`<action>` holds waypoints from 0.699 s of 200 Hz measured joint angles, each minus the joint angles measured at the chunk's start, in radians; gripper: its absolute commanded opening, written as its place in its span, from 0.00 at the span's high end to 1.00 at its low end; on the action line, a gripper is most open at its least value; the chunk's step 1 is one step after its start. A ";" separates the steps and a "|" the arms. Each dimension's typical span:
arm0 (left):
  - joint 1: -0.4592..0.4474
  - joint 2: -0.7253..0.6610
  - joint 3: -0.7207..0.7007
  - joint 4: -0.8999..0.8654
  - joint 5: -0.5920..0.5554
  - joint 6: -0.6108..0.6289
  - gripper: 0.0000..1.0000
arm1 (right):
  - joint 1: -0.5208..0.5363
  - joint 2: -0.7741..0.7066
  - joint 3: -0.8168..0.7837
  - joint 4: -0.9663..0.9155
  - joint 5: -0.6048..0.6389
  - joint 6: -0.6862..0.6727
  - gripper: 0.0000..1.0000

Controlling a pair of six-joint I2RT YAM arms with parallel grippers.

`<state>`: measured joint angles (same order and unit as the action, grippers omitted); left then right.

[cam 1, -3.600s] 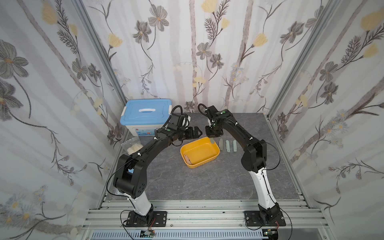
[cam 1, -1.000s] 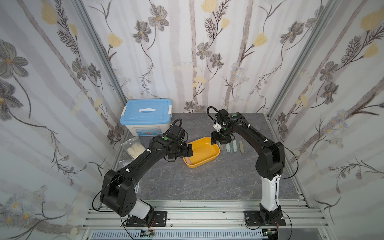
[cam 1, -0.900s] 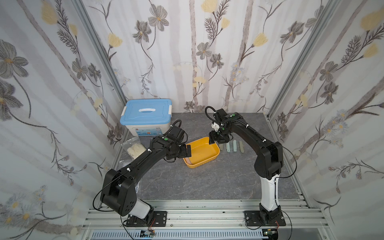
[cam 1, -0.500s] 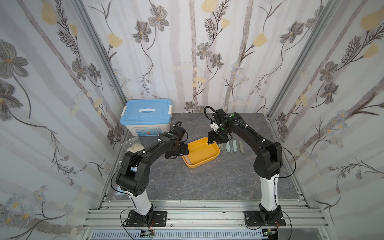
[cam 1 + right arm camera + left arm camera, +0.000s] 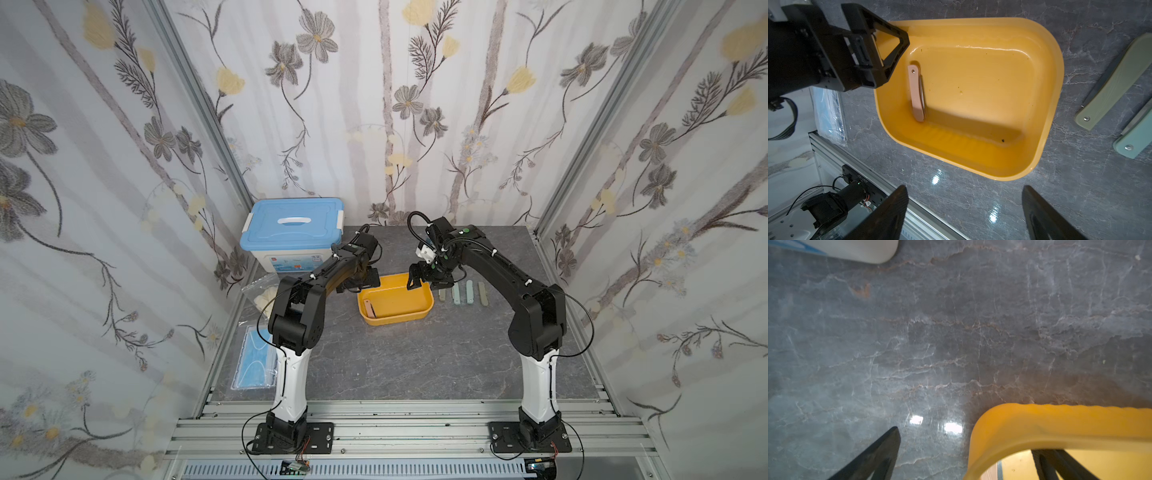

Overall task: Take the fruit knife out of the storage box
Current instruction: Adjust the storage box at the center of the board.

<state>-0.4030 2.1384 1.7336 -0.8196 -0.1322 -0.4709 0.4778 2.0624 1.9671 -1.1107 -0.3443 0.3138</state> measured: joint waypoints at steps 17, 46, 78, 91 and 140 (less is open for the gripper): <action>0.001 0.037 0.055 -0.014 -0.021 0.023 0.00 | -0.002 -0.001 -0.002 0.002 -0.007 -0.004 0.12; 0.003 0.072 0.127 -0.024 -0.040 0.052 0.00 | -0.016 0.003 -0.002 0.008 -0.007 -0.011 0.12; 0.000 0.049 0.155 -0.063 -0.045 0.055 0.00 | -0.027 0.008 -0.003 0.027 -0.007 -0.011 0.12; -0.005 0.013 0.153 -0.090 -0.042 0.055 0.00 | -0.033 -0.005 -0.024 0.047 -0.007 -0.006 0.12; -0.092 -0.107 0.098 -0.136 0.042 0.046 0.00 | -0.061 -0.073 -0.141 0.108 -0.037 0.035 0.08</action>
<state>-0.4946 2.0315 1.8313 -0.9558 -0.0906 -0.4252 0.4168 1.9896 1.8259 -1.0031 -0.3817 0.3485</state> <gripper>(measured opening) 0.997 0.893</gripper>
